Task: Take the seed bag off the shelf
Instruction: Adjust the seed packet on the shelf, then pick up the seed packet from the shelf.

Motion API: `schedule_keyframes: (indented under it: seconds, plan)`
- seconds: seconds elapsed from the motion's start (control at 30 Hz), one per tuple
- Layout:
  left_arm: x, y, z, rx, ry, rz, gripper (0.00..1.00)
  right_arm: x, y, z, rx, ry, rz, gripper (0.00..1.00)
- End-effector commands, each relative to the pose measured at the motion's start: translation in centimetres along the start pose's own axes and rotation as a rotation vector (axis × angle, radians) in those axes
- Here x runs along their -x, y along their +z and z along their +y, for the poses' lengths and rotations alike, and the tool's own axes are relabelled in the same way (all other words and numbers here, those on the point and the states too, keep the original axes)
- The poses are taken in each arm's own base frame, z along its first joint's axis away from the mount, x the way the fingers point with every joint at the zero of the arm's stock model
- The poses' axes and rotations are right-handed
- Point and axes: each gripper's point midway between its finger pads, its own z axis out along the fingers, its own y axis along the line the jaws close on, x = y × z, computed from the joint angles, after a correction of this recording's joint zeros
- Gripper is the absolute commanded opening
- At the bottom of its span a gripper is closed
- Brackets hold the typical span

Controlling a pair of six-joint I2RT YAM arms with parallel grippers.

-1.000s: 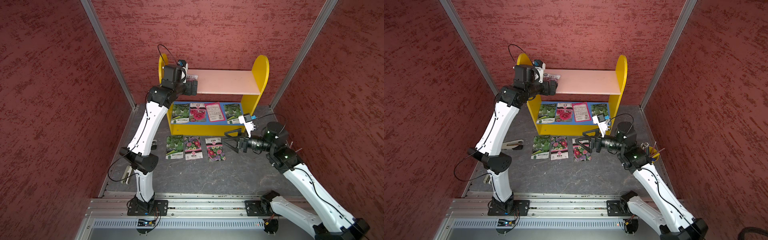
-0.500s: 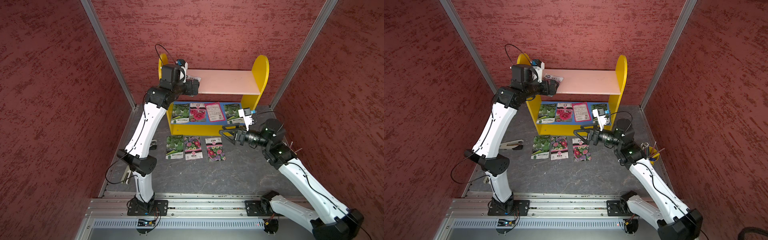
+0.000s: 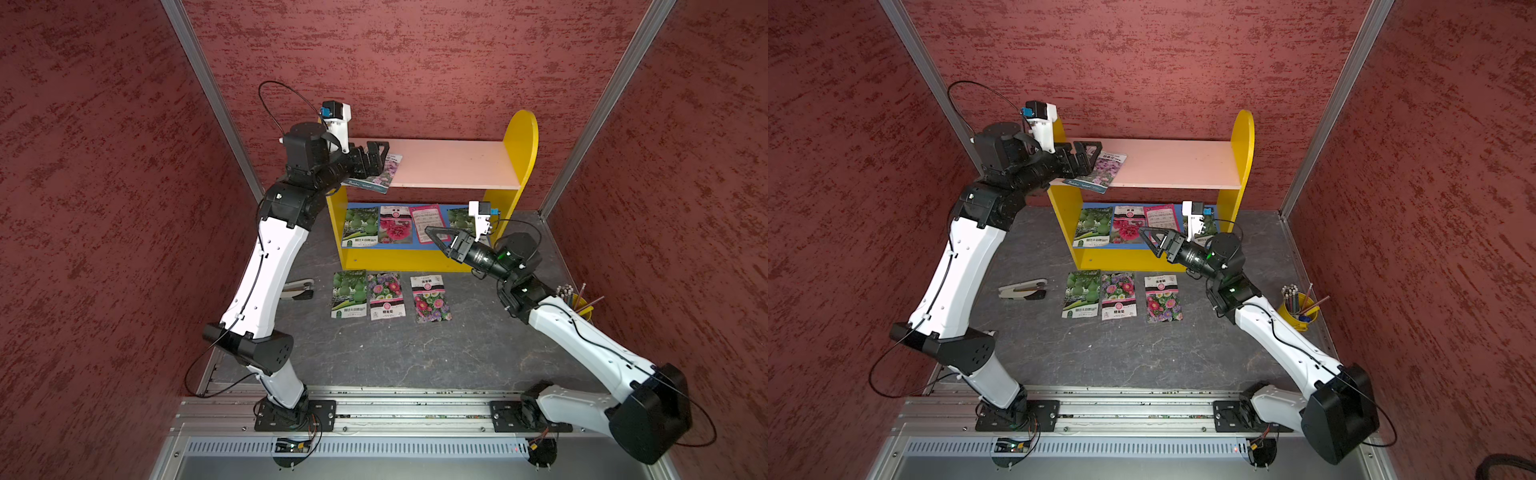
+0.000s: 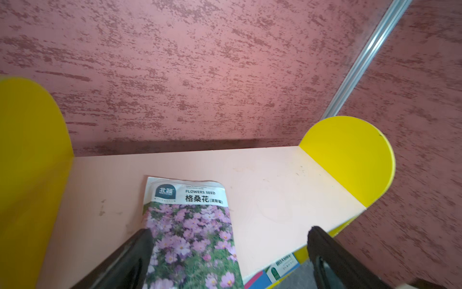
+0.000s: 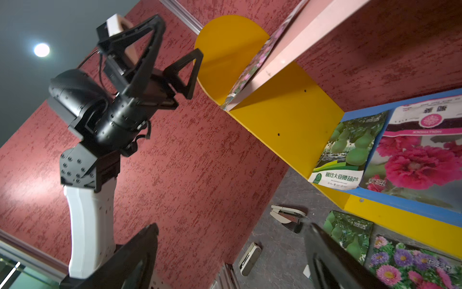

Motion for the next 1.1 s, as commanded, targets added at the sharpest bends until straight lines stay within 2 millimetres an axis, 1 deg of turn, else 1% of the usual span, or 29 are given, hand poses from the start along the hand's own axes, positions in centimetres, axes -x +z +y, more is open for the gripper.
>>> schedule_keyframes:
  seconds: [0.0,0.03,0.2,0.33,0.37,0.47,0.57,0.67,0.77,0.9,1.07]
  plan:
    - [-0.4,-3.3,-2.3,-0.095,0.018,0.025,1.00,2.7,1.3,1.7,-0.017,0.033,-0.115,0.93]
    - [-1.0,-4.2,-2.5,-0.101,0.022,0.037,1.00,2.8,1.6,1.7,-0.026,0.045,-0.124,0.93]
    - [-4.8,-9.0,-2.0,-0.068,0.026,0.053,1.00,3.2,4.4,1.5,-0.036,0.110,-0.143,0.88]
    - [-8.8,-11.4,-1.5,-0.049,-0.010,0.117,1.00,3.7,6.4,1.8,-0.017,0.144,-0.155,0.84]
    - [-9.9,-11.9,-1.4,-0.056,-0.024,0.130,1.00,3.5,7.2,1.2,-0.021,0.154,-0.151,0.83]
    - [-12.8,-12.9,-1.1,-0.059,-0.073,0.164,1.00,3.8,8.2,1.1,-0.021,0.167,-0.161,0.82]
    - [-14.7,-13.8,-1.5,-0.081,-0.118,0.199,1.00,4.1,9.1,0.6,-0.023,0.184,-0.173,0.81]
    - [-15.8,-14.6,-2.0,-0.096,-0.135,0.206,1.00,3.9,10.5,0.1,-0.021,0.206,-0.152,0.81]
    - [-16.8,-15.1,-2.2,-0.099,-0.145,0.221,1.00,3.8,11.4,-0.2,-0.015,0.214,-0.145,0.81]
    - [-17.9,-15.3,-2.2,-0.106,-0.148,0.237,1.00,4.1,11.6,0.1,-0.015,0.200,-0.148,0.81]
    - [-19.1,-14.9,-2.3,-0.129,-0.162,0.251,1.00,5.1,11.4,1.3,-0.022,0.170,-0.164,0.81]
